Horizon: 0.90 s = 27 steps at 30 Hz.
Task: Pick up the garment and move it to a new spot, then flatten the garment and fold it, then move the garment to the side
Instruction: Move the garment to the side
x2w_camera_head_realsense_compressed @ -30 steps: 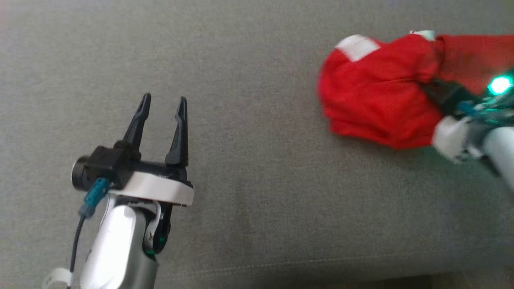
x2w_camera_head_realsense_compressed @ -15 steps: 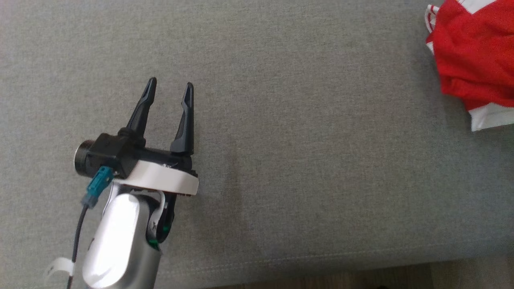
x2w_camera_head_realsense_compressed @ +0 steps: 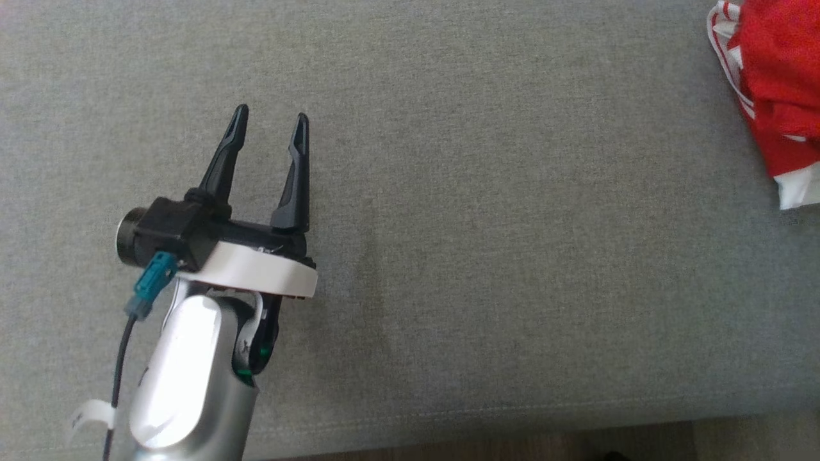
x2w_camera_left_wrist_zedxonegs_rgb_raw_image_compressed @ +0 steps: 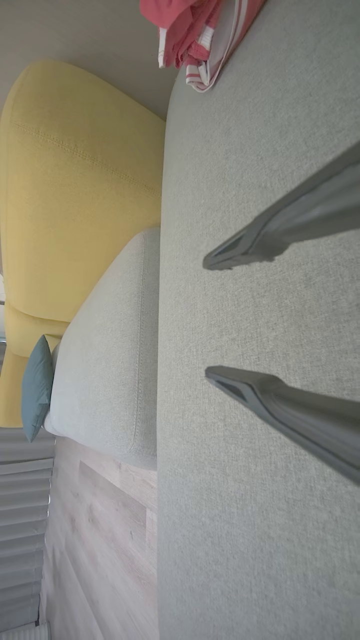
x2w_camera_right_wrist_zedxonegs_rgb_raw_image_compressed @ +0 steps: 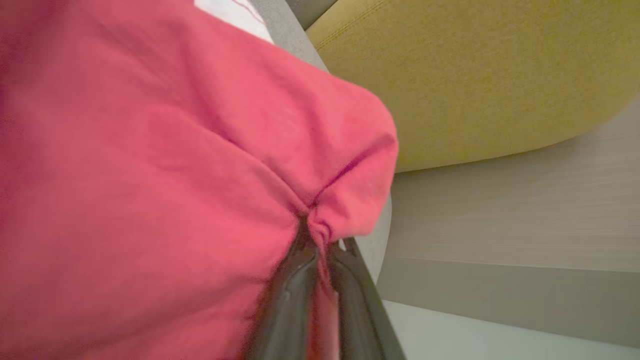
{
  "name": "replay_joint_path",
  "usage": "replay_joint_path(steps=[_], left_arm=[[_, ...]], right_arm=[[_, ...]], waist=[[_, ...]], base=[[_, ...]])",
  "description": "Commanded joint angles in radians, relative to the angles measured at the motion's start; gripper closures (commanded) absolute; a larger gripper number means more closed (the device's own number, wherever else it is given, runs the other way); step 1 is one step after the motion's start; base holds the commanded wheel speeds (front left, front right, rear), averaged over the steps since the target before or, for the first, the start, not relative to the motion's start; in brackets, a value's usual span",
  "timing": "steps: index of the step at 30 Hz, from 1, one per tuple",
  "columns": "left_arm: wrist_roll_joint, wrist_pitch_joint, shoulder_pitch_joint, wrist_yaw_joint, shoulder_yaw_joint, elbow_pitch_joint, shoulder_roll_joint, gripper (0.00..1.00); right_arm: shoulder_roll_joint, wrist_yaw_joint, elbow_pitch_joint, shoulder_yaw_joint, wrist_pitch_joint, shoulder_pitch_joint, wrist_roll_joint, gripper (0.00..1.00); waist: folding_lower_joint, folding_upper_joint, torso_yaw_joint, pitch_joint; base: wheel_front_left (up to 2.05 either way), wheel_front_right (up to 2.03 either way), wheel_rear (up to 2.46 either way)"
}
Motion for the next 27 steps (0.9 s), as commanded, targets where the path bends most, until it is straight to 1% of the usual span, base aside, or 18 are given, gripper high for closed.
replay_joint_path(steps=[1, 4, 7, 8, 9, 10, 16, 19, 23, 27], left_arm=[[-0.008, -0.012, -0.023, -0.001, 0.025, -0.036, 0.008, 0.0], [-0.01, -0.012, -0.026, 0.001, 0.023, -0.034, 0.008, 0.0], [-0.01, -0.012, -0.03, 0.003, 0.023, -0.033, 0.008, 0.0], [-0.01, -0.012, -0.031, 0.003, 0.023, -0.033, 0.008, 0.0], [-0.011, -0.012, -0.033, 0.003, 0.022, -0.032, 0.008, 0.0], [-0.011, -0.012, -0.033, 0.003, 0.022, -0.031, 0.008, 0.0], [-0.014, -0.012, -0.027, -0.001, 0.028, -0.021, 0.008, 0.0], [-0.017, -0.012, -0.014, 0.001, 0.035, -0.02, 0.008, 0.0], [-0.021, -0.012, 0.014, 0.009, 0.053, -0.023, 0.008, 0.0], [-0.018, -0.012, 0.05, 0.014, 0.083, -0.03, 0.008, 0.0]], right_arm=[[-0.043, 0.006, -0.016, -0.017, 0.005, 0.041, 0.0, 1.0], [-0.032, 0.006, -0.019, -0.054, 0.011, 0.061, -0.002, 1.0], [-0.007, 0.006, -0.017, -0.109, 0.02, 0.081, 0.012, 1.0], [0.004, 0.006, -0.018, -0.132, 0.018, 0.087, 0.015, 0.97], [0.016, 0.006, -0.018, -0.156, 0.017, 0.093, 0.018, 0.33], [0.031, 0.006, -0.016, -0.182, 0.019, 0.099, 0.022, 0.0], [0.102, 0.006, -0.031, -0.298, 0.019, 0.132, -0.021, 0.0], [0.158, 0.006, -0.046, -0.382, 0.009, 0.143, -0.057, 0.0], [0.278, 0.006, -0.091, -0.49, -0.047, 0.165, -0.087, 0.0], [0.437, 0.006, -0.159, -0.558, -0.124, 0.205, -0.091, 0.0]], waist=[[-0.0001, 0.0, -0.001, 0.001], [-0.0001, 0.0, -0.004, 0.003], [-0.0001, 0.0, -0.009, 0.004], [-0.0001, 0.0, -0.01, 0.004], [-0.0001, 0.0, -0.012, 0.004], [-0.0001, 0.0, -0.013, 0.002], [-0.0001, 0.0, -0.017, -0.037], [-0.0001, 0.0, -0.016, -0.073], [-0.0001, 0.0, -0.016, -0.13], [-0.0001, 0.0, -0.02, -0.189]], base=[[0.0, 0.0, 0.0], [0.0, 0.0, 0.0], [0.0, 0.0, 0.0], [0.0, 0.0, 0.0], [0.0, 0.0, 0.0], [0.0, 0.0, 0.0], [0.0, 0.0, 0.0], [0.0, 0.0, 0.0], [0.0, 0.0, 0.0], [0.0, 0.0, 0.0]])
